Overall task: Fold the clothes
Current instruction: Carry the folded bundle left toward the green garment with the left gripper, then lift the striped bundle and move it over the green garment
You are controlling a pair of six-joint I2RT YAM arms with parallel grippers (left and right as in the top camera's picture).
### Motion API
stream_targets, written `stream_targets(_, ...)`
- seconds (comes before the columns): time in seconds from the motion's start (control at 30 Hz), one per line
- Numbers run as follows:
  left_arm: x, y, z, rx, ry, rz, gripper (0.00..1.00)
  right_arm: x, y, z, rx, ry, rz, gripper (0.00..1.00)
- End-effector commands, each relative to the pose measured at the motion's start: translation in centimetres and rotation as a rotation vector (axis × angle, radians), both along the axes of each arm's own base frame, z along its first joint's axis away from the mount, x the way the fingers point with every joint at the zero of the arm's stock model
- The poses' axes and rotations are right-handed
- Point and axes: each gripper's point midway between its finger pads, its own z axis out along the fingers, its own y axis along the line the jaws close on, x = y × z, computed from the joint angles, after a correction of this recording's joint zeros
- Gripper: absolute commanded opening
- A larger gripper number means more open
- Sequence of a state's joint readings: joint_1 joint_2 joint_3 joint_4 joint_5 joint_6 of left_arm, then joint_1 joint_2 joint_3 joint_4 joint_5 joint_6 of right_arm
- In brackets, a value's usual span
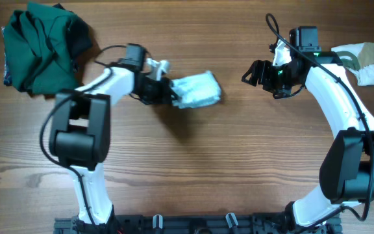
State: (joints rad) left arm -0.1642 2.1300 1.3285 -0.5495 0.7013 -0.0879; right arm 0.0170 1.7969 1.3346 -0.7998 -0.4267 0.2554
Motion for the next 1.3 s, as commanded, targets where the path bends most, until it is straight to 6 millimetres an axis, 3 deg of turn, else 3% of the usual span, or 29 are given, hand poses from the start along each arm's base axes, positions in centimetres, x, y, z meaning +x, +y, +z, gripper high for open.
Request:
stream_targets(0.0, 0.5, 5.3, -1.7, 0.044, 0.064, 0.119, 0.04, 0.0, 0.3, 0.1, 0.009, -0.014, 0.025, 0.8)
stream_targets(0.1, 0.0, 7.0, -1.8, 0.04, 0.095, 0.141, 0.04, 0.2, 0.3, 0.2, 0.009, -0.026, 0.025, 0.8)
stream_targets(0.23, -0.9, 7.2, -1.9, 0.043, 0.142, 0.146, 0.04, 0.5, 0.3, 0.3, 0.009, -0.037, 0.025, 0.8)
stream_targets(0.27, -0.9, 7.1, -1.9, 0.043, 0.145, 0.146, 0.16, 0.5, 0.3, 0.3, 0.009, -0.038, 0.025, 0.8)
stream_targets(0.3, -0.9, 7.1, -1.9, 0.043, 0.146, 0.146, 0.62, 0.5, 0.3, 0.3, 0.009, -0.037, 0.025, 0.8)
stream_targets(0.33, -0.9, 7.1, -1.9, 0.043, 0.147, 0.149, 0.98, 0.5, 0.3, 0.3, 0.009, -0.037, 0.025, 0.8)
stream_targets(0.37, -0.9, 7.1, -1.9, 0.043, 0.145, 0.149, 1.0, 0.5, 0.3, 0.3, 0.008, -0.039, 0.028, 0.8)
stream_targets(0.73, 0.2, 6.0, -1.5, 0.005, 0.151, 0.208, 1.0, 0.6, 0.3, 0.3, 0.002, -0.052, 0.047, 0.8)
stream_targets(1.07, -0.5, 3.1, -3.6, 0.231, 0.19, 0.274, 1.0, 0.7, 0.3, 0.4, -0.006, -0.072, 0.069, 0.8)
stream_targets(1.27, -0.7, 3.1, -4.1, 0.233, 0.197, 0.273, 0.64, 0.8, 0.3, 0.4, -0.006, -0.074, 0.07, 0.81)
